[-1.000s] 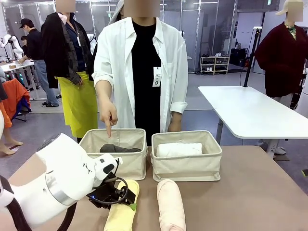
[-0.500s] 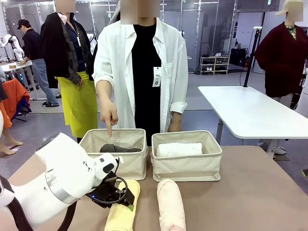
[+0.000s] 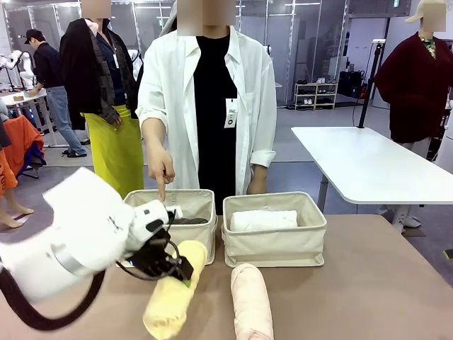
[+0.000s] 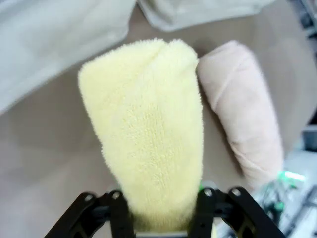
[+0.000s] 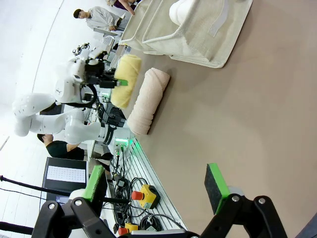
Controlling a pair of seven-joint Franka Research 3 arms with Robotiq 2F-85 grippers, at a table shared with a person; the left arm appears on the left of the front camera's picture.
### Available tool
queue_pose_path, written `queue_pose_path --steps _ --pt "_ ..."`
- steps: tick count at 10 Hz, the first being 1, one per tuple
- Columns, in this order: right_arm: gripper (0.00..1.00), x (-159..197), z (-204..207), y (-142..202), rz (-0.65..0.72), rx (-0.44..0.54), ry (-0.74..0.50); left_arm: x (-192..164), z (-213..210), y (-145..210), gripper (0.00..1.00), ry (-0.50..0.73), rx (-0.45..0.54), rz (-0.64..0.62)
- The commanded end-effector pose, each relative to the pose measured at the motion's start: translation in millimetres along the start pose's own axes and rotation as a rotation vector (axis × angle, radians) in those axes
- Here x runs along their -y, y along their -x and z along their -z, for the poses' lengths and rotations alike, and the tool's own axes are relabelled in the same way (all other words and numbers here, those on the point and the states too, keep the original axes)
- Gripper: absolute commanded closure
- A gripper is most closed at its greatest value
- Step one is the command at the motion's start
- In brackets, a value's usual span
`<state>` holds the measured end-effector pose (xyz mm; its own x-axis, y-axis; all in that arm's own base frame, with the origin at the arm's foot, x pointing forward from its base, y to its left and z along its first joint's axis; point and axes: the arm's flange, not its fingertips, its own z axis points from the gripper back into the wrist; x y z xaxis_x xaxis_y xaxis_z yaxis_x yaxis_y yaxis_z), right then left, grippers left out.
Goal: Divide the towels into two baskets.
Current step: Pick up one hotel-folded towel from the bottom of the table and place it in the Fabric basket indicated by the person.
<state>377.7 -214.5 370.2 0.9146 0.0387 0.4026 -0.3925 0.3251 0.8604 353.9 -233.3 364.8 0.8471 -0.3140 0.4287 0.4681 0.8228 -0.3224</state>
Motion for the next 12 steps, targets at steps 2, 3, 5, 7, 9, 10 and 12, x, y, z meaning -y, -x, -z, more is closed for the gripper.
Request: queue_pose_path --steps 2,3,5,7,9,10,12 --pt "0.00 -2 3 1 -0.015 0.022 0.007 16 -134 54 0.80 0.065 -0.143 0.426" --pt "0.00 -2 3 1 -0.015 0.022 0.007 20 -146 50 0.80 0.060 -0.162 0.619" --pt "0.00 -2 3 1 -0.015 0.022 0.007 24 -163 48 0.80 -0.034 -0.243 0.952" --pt "0.00 -2 3 1 -0.015 0.022 0.007 22 -165 52 0.80 0.024 -0.270 1.036" --pt "0.00 -2 3 1 -0.015 0.022 0.007 34 -173 37 0.80 -0.008 -0.314 0.983" --pt "0.00 -2 3 1 -0.015 0.022 0.007 34 -173 37 0.80 -0.008 -0.314 0.983" --pt "0.00 -2 3 1 -0.015 0.022 0.007 30 -175 34 0.60 0.032 -0.294 0.998"
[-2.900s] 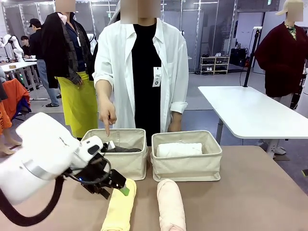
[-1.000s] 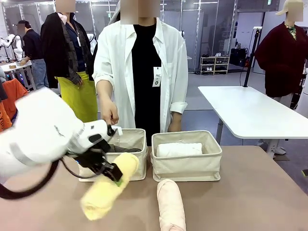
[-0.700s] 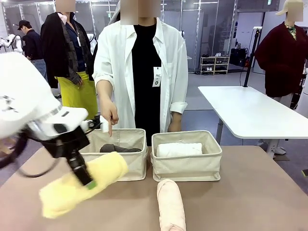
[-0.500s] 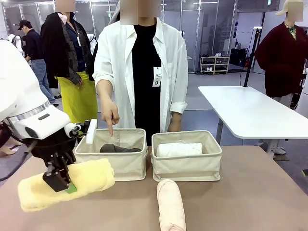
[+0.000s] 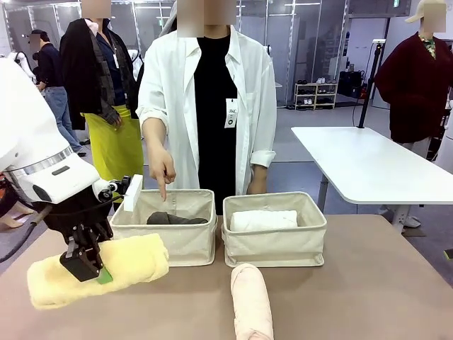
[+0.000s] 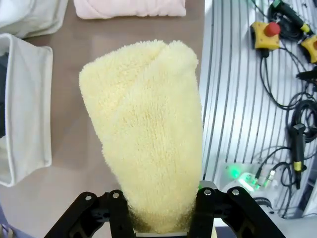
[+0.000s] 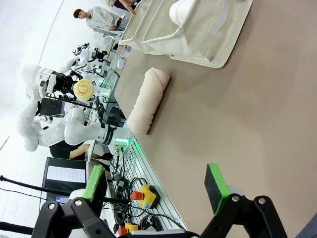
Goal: Divide the towels into two baskets.
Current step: Pick up one hotel-folded towel from the bottom of the table and place it in the Fabric basket indicated by the person.
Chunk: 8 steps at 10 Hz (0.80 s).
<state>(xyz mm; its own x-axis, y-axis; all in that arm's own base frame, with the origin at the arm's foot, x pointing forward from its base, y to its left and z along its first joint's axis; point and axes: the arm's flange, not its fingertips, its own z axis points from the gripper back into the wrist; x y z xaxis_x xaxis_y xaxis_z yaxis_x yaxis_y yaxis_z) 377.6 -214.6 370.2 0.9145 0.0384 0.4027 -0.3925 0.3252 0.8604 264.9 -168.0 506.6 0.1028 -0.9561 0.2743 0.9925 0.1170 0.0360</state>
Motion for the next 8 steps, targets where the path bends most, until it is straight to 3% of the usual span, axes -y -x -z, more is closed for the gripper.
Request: queue_pose_path --steps 1,3,4,7,8 --pt "0.00 -2 3 1 -0.015 0.021 0.007 -12 -6 -6 0.60 -0.078 0.023 0.100" --pt "0.00 -2 3 1 -0.015 0.021 0.007 -62 -9 -25 0.60 -0.102 0.041 0.217" --pt "0.00 -2 3 1 -0.015 0.021 0.007 -94 -11 -36 0.60 -0.133 -0.009 0.261" --pt "0.00 -2 3 1 -0.015 0.021 0.007 -200 -1 -67 0.60 -0.160 -0.064 0.347" --pt "0.00 -2 3 1 -0.015 0.021 0.007 -217 1 -73 0.60 -0.149 -0.051 0.357"
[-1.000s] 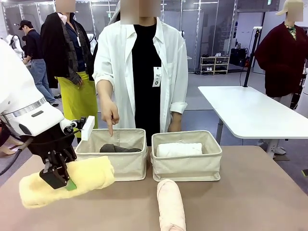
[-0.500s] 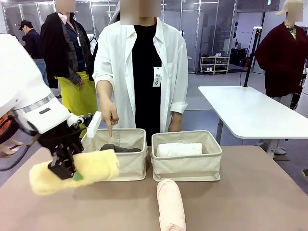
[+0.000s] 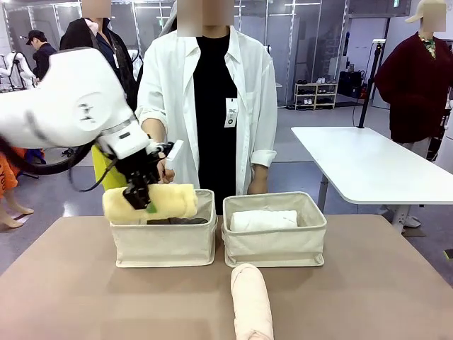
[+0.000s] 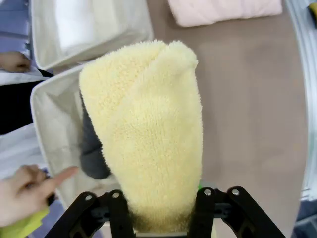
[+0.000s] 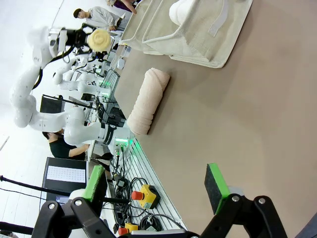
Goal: Divide the towels into two baskets.
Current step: Pick up one hotel-folded towel from the bottom of the table and place it in the Fabric basket indicated by the person.
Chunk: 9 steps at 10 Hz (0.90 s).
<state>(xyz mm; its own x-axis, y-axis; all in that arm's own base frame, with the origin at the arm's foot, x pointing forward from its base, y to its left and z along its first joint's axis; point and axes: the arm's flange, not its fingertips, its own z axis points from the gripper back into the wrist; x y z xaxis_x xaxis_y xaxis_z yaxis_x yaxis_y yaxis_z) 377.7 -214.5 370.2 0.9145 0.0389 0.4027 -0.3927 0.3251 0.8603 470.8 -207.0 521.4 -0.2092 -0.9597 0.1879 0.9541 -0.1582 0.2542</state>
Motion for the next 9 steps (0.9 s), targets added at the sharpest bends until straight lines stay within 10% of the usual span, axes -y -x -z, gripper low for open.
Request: queue_pose_path --steps 1,6,9 --pt "0.00 -2 3 1 -0.015 0.022 0.007 -49 7 -4 0.60 0.008 -0.078 0.005" --pt "0.00 -2 3 1 -0.015 0.022 0.007 -112 82 25 0.56 0.126 -0.098 -0.051" --pt "0.00 -2 3 1 -0.015 0.022 0.007 -117 98 31 0.00 0.129 -0.115 -0.065"
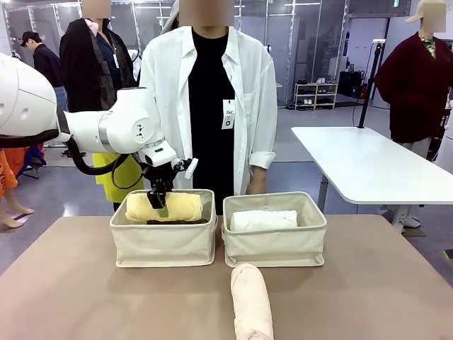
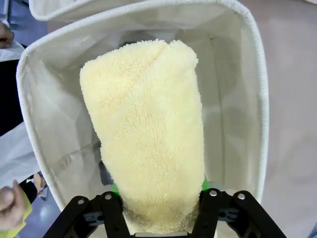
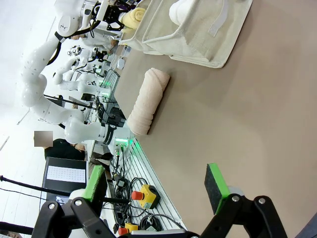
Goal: Divide the towels into two baskets.
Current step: Pick up one hotel-folded towel from the bottom of the table and place it in the Fabric basket indicated by the person.
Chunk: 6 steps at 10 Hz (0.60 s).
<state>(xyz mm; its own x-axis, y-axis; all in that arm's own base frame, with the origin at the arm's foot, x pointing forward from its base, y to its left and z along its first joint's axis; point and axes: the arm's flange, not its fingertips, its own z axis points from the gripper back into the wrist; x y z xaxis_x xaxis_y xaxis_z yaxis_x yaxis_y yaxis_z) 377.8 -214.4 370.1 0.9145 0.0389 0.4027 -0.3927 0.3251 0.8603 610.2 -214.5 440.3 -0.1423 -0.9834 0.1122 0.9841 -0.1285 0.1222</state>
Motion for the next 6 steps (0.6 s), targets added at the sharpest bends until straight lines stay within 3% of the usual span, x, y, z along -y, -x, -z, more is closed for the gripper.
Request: queue_pose_path --steps 1,2,3,4,5,6 --pt "0.00 -2 3 1 -0.015 0.022 0.007 -1 -12 -4 0.00 -0.001 -0.025 -0.013" --pt "0.00 -2 3 1 -0.015 0.022 0.007 1 -14 -3 0.00 -0.005 -0.029 -0.024" --pt "0.00 -2 3 1 -0.015 0.022 0.007 3 -15 -3 0.07 -0.010 -0.038 -0.042" --pt "0.00 -2 3 1 -0.015 0.022 0.007 5 -14 1 0.00 -0.025 -0.060 -0.100" --pt "0.00 -2 3 1 -0.015 0.022 0.007 16 -14 5 0.00 -0.040 -0.030 -0.183" --pt "0.00 -2 3 1 -0.015 0.022 0.007 0 -11 -4 0.00 -0.021 -0.018 -0.048"
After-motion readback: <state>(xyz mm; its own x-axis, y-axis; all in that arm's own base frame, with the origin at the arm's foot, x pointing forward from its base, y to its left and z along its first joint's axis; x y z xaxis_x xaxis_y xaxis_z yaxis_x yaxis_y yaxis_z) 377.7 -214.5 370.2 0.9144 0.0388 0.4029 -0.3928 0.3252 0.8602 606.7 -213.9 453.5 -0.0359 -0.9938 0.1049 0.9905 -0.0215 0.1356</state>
